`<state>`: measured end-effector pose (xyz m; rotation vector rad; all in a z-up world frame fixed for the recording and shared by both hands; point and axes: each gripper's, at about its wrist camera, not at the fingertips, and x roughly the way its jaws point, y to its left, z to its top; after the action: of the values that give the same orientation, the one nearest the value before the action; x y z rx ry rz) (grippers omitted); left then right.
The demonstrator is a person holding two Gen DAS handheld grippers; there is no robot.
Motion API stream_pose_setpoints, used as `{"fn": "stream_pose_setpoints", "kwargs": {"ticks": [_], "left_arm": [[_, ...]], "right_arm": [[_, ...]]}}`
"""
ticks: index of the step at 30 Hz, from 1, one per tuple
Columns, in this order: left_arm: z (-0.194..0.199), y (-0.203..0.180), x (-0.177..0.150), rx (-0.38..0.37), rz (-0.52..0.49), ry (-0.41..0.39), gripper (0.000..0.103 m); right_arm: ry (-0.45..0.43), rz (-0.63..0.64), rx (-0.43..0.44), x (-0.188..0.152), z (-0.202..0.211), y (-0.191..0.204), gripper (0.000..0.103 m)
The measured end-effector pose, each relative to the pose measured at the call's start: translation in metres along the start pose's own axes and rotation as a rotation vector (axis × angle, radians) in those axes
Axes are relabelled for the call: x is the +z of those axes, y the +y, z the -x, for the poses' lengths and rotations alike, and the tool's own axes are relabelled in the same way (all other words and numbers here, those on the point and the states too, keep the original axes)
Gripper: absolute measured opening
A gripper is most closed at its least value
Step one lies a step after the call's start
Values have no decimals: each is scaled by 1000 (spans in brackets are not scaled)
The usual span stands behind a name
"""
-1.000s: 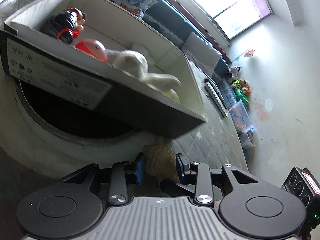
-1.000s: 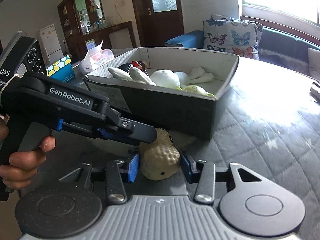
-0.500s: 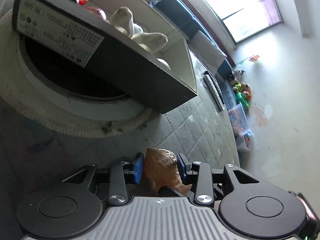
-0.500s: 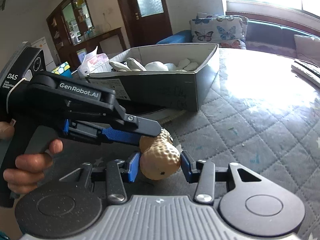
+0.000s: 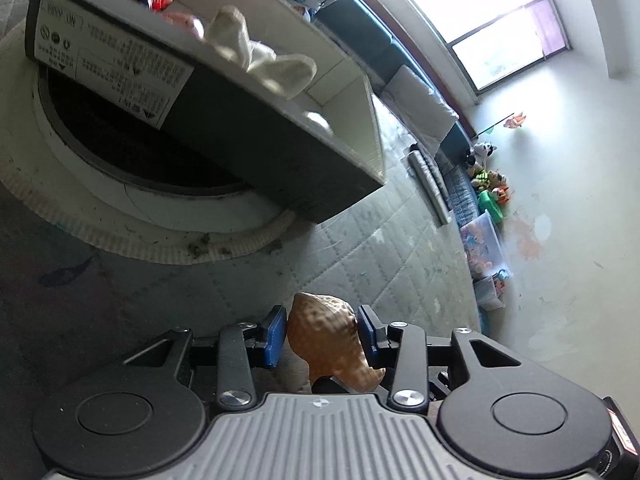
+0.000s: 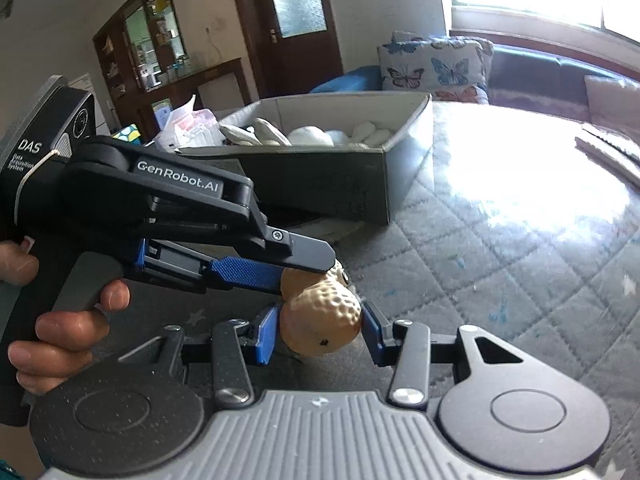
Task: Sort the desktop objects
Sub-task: 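Carry the tan plush over the shoebox and release it with the left gripper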
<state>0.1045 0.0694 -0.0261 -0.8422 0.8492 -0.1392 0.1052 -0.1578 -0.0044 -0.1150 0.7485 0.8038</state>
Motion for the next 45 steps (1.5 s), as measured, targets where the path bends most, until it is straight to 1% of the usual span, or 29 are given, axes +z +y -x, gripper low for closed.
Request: {"fn": "stream_pose_setpoints", "kwargs": {"ticks": [5, 8, 11, 15, 19, 23, 27, 30, 33, 34, 40, 45], "left_arm": [[29, -18, 18, -15, -28, -88, 42], [49, -30, 40, -8, -53, -156, 42], [62, -35, 68, 3, -56, -207, 42], [67, -30, 100, 23, -26, -259, 42], [57, -8, 123, 45, 46, -265, 42], [41, 15, 133, 57, 104, -245, 42], [29, 32, 132, 70, 140, -225, 42], [24, 42, 131, 64, 169, -214, 42], [25, 45, 130, 67, 180, -212, 42], [26, 45, 129, 70, 181, -212, 42], [30, 46, 129, 94, 189, -204, 40], [36, 44, 128, 100, 181, -212, 40]], "right_arm": [[-67, 72, 25, 34, 7, 9, 44], [-110, 114, 43, 57, 10, 14, 44], [-139, 146, 76, 89, 0, 17, 44], [-131, 170, 121, 124, -26, 18, 44], [-98, 183, 167, 151, -55, 17, 44], [-41, 181, 207, 159, -84, 9, 44], [15, 161, 240, 161, -105, -1, 44], [37, 141, 254, 158, -114, -6, 46], [37, 128, 249, 154, -115, -8, 47], [34, 123, 246, 152, -114, -8, 51], [10, 97, 236, 150, -111, -8, 51], [7, 114, 225, 149, -109, -2, 51]]}}
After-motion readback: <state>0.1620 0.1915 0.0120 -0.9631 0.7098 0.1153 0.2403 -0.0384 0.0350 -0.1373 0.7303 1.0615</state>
